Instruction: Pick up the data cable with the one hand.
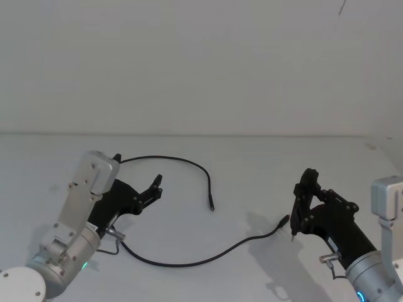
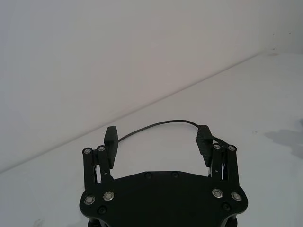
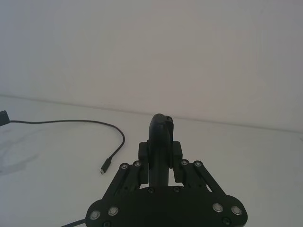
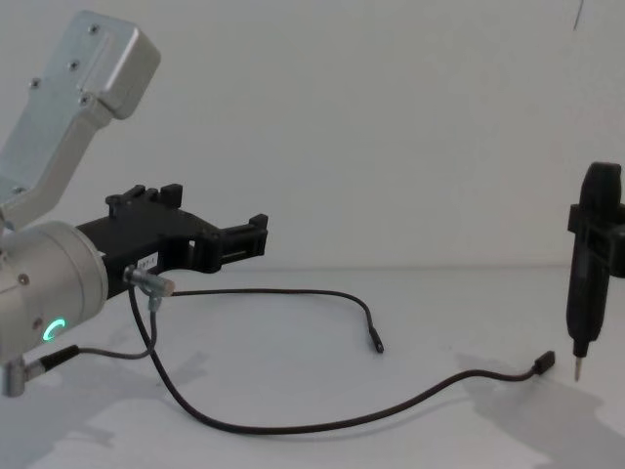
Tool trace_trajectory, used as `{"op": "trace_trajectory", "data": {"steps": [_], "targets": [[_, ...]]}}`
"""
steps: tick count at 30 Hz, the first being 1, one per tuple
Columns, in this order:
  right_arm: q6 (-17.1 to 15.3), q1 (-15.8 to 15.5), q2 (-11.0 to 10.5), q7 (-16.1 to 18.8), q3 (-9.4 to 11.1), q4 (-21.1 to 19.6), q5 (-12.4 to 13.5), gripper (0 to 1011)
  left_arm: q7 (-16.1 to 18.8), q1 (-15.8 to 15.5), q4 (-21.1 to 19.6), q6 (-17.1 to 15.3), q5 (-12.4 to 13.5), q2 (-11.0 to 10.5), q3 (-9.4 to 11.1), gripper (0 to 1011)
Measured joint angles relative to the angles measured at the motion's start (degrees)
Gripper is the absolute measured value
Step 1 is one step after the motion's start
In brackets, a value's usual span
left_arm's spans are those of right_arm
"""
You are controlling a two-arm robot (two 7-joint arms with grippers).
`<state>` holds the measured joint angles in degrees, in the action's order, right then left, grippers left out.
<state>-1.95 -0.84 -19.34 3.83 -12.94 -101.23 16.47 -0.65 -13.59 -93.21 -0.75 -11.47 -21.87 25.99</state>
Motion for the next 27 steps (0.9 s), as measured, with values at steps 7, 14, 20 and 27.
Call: {"op": "trace_trajectory", "data": {"steps": [7,14,20,27], "targets": [[0.0,0.0,0.0,0.0,0.0,0.0,0.0,279,0.0,0.0,0.0,0.0,0.0,0.0,0.0,1001],[0.0,0.0,0.0,0.0,0.0,0.0,0.0,279,0.0,0.0,0.0,0.0,0.0,0.0,0.0,1001],[0.0,0.0,0.0,0.0,0.0,0.0,0.0,279,0.0,0.0,0.0,0.0,0.0,0.0,0.0,1001],[0.0,0.0,0.0,0.0,0.0,0.0,0.0,279,0.0,0.0,0.0,0.0,0.0,0.0,0.0,1001]]}}
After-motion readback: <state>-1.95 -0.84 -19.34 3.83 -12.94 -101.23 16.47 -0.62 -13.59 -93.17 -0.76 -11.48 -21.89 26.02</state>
